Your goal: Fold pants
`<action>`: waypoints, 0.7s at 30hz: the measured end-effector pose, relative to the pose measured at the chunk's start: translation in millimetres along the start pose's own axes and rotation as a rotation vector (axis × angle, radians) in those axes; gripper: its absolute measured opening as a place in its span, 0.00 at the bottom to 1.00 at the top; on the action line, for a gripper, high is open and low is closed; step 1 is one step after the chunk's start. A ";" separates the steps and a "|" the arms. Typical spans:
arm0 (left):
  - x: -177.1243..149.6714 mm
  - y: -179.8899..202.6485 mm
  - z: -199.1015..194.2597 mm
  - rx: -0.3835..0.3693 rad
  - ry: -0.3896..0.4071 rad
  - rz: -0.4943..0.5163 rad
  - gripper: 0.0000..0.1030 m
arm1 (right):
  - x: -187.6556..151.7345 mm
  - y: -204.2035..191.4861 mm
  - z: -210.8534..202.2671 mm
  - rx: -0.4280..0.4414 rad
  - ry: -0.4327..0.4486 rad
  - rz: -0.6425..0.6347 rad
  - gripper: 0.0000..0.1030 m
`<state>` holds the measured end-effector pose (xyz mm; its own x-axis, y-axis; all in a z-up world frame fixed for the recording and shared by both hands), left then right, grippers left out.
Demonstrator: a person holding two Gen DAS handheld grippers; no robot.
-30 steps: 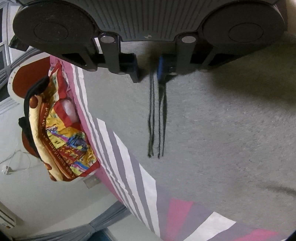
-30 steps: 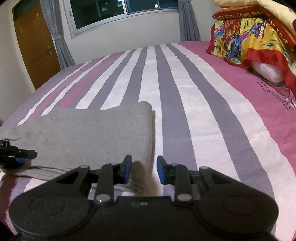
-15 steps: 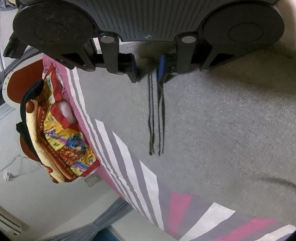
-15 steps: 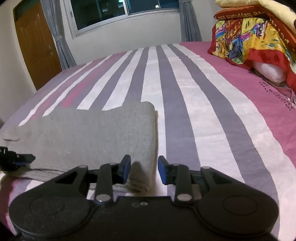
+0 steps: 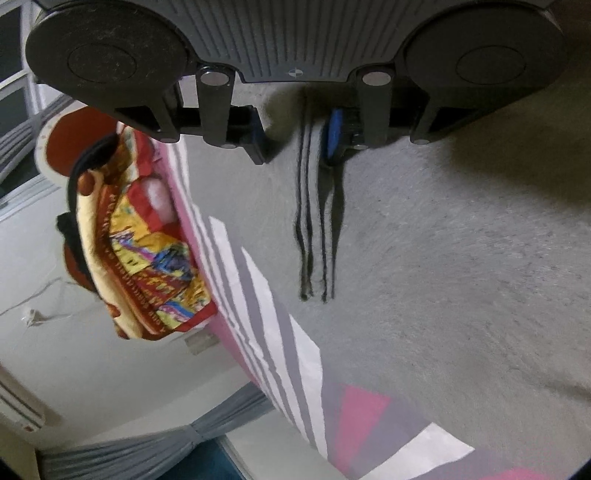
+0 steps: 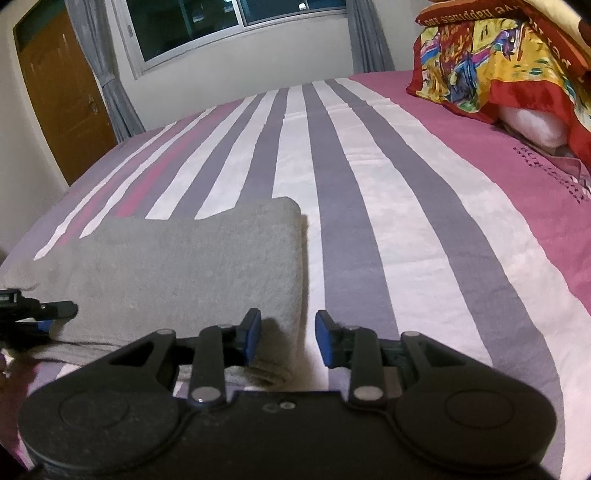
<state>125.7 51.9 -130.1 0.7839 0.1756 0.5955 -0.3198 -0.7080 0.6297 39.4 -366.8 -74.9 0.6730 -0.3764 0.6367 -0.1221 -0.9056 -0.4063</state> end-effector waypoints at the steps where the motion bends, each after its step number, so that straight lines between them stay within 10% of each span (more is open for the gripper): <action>1: -0.2 0.6 -1.3 -0.012 0.002 -0.005 0.28 | 0.1 0.5 0.9 -0.004 -0.004 0.001 0.31; 10: -0.9 18.4 -37.0 -0.055 0.074 0.015 0.13 | -1.8 -4.1 8.1 -0.028 -0.014 -0.031 0.32; 14: -6.3 14.1 -35.8 0.067 0.021 0.059 0.15 | -2.9 -5.0 4.5 -0.019 0.000 -0.039 0.32; 21: -15.0 10.8 -36.1 0.032 0.016 0.045 0.55 | -1.1 -1.5 2.7 -0.016 0.004 -0.018 0.32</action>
<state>91.3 66.3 -114.2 0.7602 0.1539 0.6312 -0.3370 -0.7372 0.5856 40.8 -364.4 -76.7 0.6725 -0.3604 0.6465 -0.1215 -0.9154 -0.3838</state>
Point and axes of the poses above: each gripper's, at about its wrist camera, not at the fingertips, and z roughly the way its jaws point, y to its right, x to its top, the point moved 1 cm from there along z, roughly the way its jaws point, and after that the axes turned 15 degrees about z, right-handed, at the moved point
